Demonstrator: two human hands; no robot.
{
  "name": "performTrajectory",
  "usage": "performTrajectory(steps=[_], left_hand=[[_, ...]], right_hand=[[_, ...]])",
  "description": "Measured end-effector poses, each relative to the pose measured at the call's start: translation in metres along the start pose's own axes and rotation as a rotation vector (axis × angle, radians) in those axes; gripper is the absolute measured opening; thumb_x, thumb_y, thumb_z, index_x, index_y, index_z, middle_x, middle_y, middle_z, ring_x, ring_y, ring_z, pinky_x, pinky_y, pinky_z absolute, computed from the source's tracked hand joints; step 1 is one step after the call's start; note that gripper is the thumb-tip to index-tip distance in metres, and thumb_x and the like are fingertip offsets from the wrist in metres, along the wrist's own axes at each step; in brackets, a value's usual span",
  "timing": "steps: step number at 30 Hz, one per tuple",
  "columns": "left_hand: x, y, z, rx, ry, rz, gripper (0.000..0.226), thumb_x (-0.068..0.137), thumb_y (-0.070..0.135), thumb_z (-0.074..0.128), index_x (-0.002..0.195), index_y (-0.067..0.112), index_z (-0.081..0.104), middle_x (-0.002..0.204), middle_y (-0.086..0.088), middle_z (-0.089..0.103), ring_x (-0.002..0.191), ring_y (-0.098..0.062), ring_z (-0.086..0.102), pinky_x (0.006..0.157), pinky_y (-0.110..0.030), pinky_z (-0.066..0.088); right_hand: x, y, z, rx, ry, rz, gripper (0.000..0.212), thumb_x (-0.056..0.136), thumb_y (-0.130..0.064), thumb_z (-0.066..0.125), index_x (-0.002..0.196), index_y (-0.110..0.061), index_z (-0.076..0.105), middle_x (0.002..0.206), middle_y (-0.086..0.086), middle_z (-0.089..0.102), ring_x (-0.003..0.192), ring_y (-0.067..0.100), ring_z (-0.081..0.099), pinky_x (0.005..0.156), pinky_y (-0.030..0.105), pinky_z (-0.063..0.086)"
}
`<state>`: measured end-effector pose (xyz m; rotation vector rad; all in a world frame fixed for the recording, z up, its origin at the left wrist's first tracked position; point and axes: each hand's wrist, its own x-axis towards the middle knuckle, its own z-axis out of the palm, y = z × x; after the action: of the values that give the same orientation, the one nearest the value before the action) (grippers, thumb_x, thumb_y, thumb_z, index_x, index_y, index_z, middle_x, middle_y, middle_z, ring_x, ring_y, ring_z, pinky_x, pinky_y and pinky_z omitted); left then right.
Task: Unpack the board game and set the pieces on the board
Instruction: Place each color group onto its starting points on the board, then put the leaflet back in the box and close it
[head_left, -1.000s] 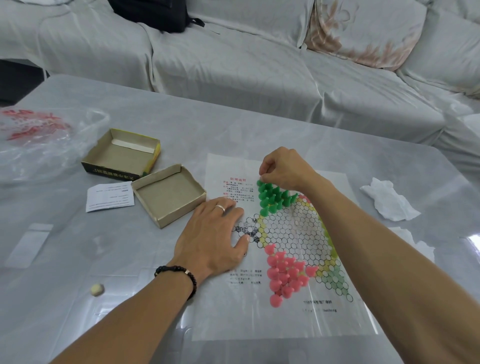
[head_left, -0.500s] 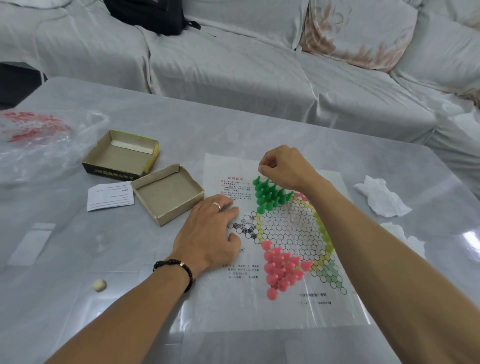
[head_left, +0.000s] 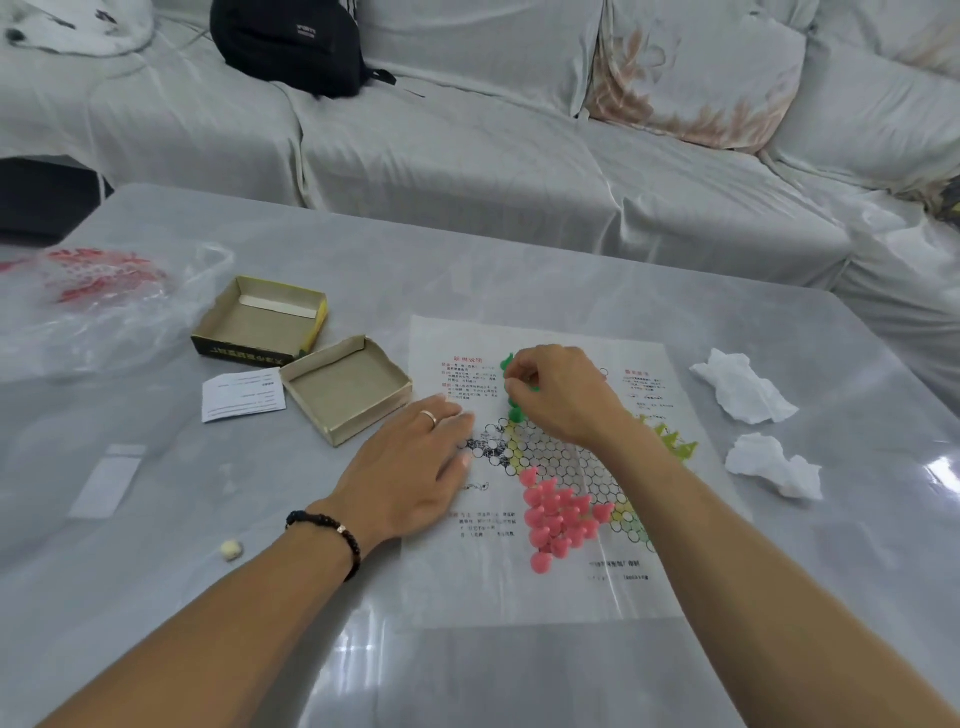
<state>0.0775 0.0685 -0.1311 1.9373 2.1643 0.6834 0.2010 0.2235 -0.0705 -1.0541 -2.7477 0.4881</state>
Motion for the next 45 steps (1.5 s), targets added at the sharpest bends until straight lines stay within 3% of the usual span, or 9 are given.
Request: performTrajectory(steps=[10,16,19,24,28,31,36,41,45], left_hand=[[-0.12,-0.042,-0.043,0.08,0.189,-0.239,0.054,0.077,0.042,0.046,0.121,0.015,0.06,0.123,-0.006,0.055,0.118,-0.024,0.049,0.097,-0.039,0.041],[-0.163,-0.077,-0.059,0.132,0.185,-0.462,0.065,0.071,0.062,0.053,0.12,0.021,0.06,0.102,0.0,0.057,0.098,-0.022,0.052,0.081,-0.039,0.044],[-0.166,-0.084,-0.06,0.081,0.177,-0.409,0.054,0.075,0.065,0.051,0.109,0.027,0.067,0.092,0.008,0.058,0.09,-0.017,0.053,0.078,-0.035,0.044],[-0.162,-0.09,-0.056,-0.023,0.266,-0.327,0.031,0.082,0.049,0.048,0.085,0.03,0.071,0.081,0.015,0.055,0.08,-0.012,0.05,0.07,-0.037,0.045],[-0.16,-0.097,-0.056,-0.036,0.257,-0.348,0.045,0.069,0.049,0.052,0.104,0.025,0.067,0.091,0.013,0.056,0.091,-0.014,0.051,0.078,-0.032,0.042],[-0.157,-0.096,-0.055,-0.052,0.228,-0.303,0.042,0.073,0.054,0.056,0.106,0.031,0.067,0.093,0.014,0.057,0.091,-0.01,0.05,0.078,-0.031,0.041],[-0.153,-0.097,-0.049,-0.073,0.259,-0.253,0.032,0.077,0.053,0.054,0.093,0.033,0.073,0.09,0.014,0.057,0.087,-0.009,0.049,0.075,-0.029,0.041],[-0.153,-0.098,-0.051,-0.061,0.245,-0.211,0.029,0.082,0.052,0.051,0.088,0.033,0.072,0.09,0.012,0.056,0.087,-0.011,0.051,0.074,-0.034,0.046],[-0.154,-0.099,-0.051,-0.072,0.29,-0.255,0.024,0.084,0.045,0.054,0.089,0.027,0.07,0.089,0.011,0.058,0.086,-0.011,0.05,0.075,-0.031,0.047]], right_hand=[[-0.041,-0.081,0.059,0.039,-0.014,-0.093,0.033,0.091,-0.022,0.053,0.123,-0.015,0.062,0.118,0.003,0.06,0.108,0.021,0.055,0.092,0.035,0.045],[-0.049,-0.157,0.102,0.048,-0.152,-0.241,0.036,0.093,-0.023,0.05,0.127,-0.016,0.058,0.125,0.005,0.056,0.112,0.026,0.055,0.094,0.038,0.045],[-0.047,-0.174,0.114,0.048,-0.181,-0.264,0.037,0.093,-0.022,0.05,0.129,-0.014,0.056,0.125,0.006,0.054,0.111,0.026,0.054,0.094,0.04,0.045],[-0.026,-0.187,0.12,0.012,-0.174,-0.252,0.046,0.09,-0.012,0.047,0.136,-0.01,0.044,0.142,0.008,0.039,0.118,0.035,0.05,0.094,0.044,0.045],[0.002,-0.197,0.125,-0.051,-0.239,-0.191,0.059,0.091,-0.009,0.042,0.147,-0.007,0.023,0.159,0.01,0.015,0.133,0.034,0.037,0.098,0.042,0.042],[0.013,-0.198,0.13,-0.169,-0.264,-0.233,0.05,0.092,-0.011,0.042,0.141,-0.007,0.032,0.151,0.011,0.03,0.132,0.033,0.038,0.095,0.041,0.043],[0.01,-0.196,0.128,-0.252,-0.178,-0.285,0.033,0.094,-0.014,0.045,0.127,-0.009,0.044,0.128,0.012,0.043,0.101,0.038,0.055,0.071,0.037,0.039],[0.031,-0.209,0.119,-0.316,-0.235,-0.323,0.038,0.095,-0.021,0.043,0.13,-0.006,0.042,0.14,0.013,0.04,0.11,0.037,0.054,0.075,0.035,0.038],[0.037,-0.216,0.122,-0.492,-0.18,-0.383,0.027,0.099,-0.012,0.04,0.125,-0.006,0.047,0.125,0.013,0.05,0.103,0.036,0.059,0.066,0.037,0.036]])
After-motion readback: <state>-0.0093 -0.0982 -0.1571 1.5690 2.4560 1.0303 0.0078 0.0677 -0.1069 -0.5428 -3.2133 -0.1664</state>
